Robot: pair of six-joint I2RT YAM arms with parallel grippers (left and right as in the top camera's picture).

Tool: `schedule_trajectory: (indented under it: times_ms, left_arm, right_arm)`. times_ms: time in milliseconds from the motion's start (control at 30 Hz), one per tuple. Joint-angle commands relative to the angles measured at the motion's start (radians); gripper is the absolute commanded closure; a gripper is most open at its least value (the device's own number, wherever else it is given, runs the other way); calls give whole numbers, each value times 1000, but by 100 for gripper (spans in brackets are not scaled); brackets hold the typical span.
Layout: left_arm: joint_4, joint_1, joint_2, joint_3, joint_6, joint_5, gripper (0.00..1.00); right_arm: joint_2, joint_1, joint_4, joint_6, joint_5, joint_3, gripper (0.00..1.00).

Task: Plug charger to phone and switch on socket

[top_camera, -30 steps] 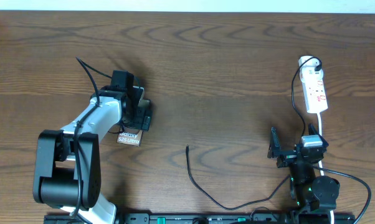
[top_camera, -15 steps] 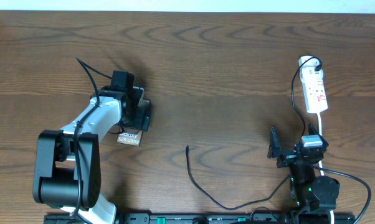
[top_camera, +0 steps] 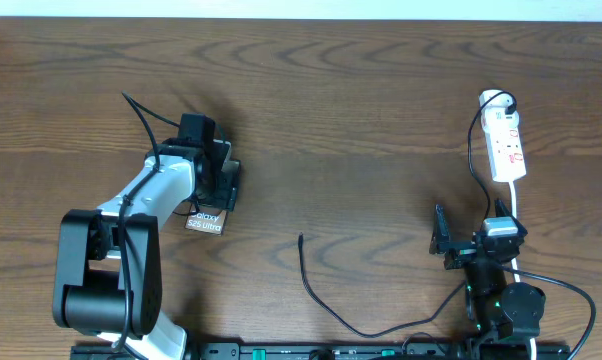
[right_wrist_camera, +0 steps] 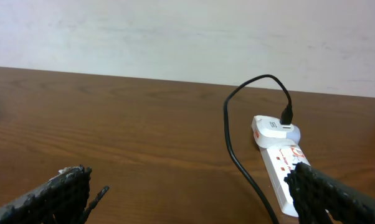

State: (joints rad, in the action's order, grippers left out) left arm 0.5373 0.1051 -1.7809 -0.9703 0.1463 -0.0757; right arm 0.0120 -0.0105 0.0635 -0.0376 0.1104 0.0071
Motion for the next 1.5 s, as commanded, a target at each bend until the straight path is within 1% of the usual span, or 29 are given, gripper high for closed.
schedule_trajectory:
  times_ms: [0,33,100,133,200,233,367,500,700,833,1033,1300,1400,1467]
  left_arm:
    - [31,-6,-94,82,-11,10,43]
    - [30,-6,-94,82,-11,10,48]
    - [30,-6,-94,82,-11,10,61]
    - [30,-6,-94,82,-11,10,70]
    - [30,-6,-94,78,-11,10,81]
    - [31,-6,-94,74,-12,9,92]
    - [32,-6,-93,50,-12,9,93]
    - [69,-6,-93,2,-12,8,93]
    - [194,-6,-87,-132,-12,3,93]
    - [273,-6,-87,-225,-13,-28,93]
    - [322,-6,-87,-306,-27,-97,92]
    - [337,-6,-86,-330,-31,-242,93]
    - [336,-6,-86,-330,-77,-306,93]
    - [335,-6,-86,-330,-117,-380,93]
  right_arm:
    - [-5,5,4,-12,-6,-2,1]
    - [-5,5,4,-12,-6,-2,1]
    - [-5,5,4,-12,-6,-2,1]
    - [-5,5,4,-12,-7,-2,1]
    - [-5,5,4,-12,-6,-2,1]
    - [-5,5,4,-12,-6,-2,1]
    - [-5,5,4,-12,-6,-2,1]
    - [-5,5,4,-12,-6,-2,1]
    - [-5,5,4,-12,-6,-2,1]
    - [-5,5,4,-12,-7,-2,1]
    - [-5,5,4,-12,-7,-2,1]
    - [-5,5,4,-12,-7,-2,1]
    - [-5,5,4,-12,-7,-2,1]
    - [-5,5,4,-12,-6,-2,1]
